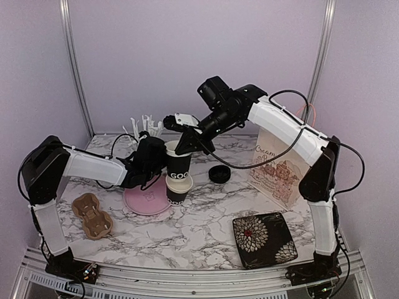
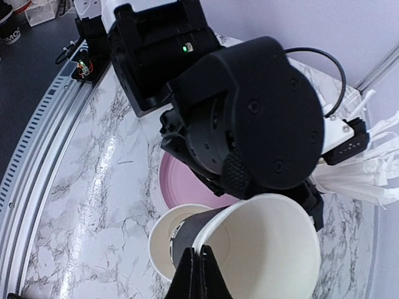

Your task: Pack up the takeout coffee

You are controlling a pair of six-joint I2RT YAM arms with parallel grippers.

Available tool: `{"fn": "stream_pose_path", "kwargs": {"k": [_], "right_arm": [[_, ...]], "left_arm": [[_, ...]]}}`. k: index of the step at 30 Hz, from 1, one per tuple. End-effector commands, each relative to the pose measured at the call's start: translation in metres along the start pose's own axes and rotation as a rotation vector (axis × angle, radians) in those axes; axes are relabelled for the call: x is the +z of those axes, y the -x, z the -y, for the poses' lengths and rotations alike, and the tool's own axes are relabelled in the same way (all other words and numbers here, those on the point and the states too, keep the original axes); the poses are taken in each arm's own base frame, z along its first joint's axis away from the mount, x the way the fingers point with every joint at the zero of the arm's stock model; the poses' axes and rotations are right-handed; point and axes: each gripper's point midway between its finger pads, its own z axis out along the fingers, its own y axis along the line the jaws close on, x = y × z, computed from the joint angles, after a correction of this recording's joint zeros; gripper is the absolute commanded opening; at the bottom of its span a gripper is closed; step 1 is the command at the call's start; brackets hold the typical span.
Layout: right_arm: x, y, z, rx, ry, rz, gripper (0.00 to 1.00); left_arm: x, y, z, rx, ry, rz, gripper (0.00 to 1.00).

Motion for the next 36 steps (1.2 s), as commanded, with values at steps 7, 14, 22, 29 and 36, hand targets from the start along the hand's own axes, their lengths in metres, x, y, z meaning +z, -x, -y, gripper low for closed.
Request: {"fn": "stream_pose_path", "kwargs": {"k": [7, 14, 22, 29, 36], "right_arm": [[-0.001, -0.014, 0.037, 0.019, -0.156, -0.068, 0.0], [0.003, -0.021, 0.045, 0.032, -0.179, -0.086, 0.0], [0.016, -0.039, 0.049, 0.065, -0.181, -0.127, 0.0], [0.02, -0.053, 0.045, 0.086, -0.17, -0.173, 0.0], [0.017, -0.065, 0.056, 0.078, -0.24, -0.24, 0.0]], "left_arm": [[-0.047, 0.038, 0.01, 0.07, -0.01, 0.096, 0.41], [-0.081, 0.066, 0.013, 0.109, -0.042, 0.146, 0.47], [-0.12, 0.081, -0.001, 0.138, -0.063, 0.152, 0.49], [-0.136, 0.085, -0.019, 0.129, -0.043, 0.167, 0.49], [-0.137, 0.081, -0.023, 0.129, -0.045, 0.15, 0.5]]}}
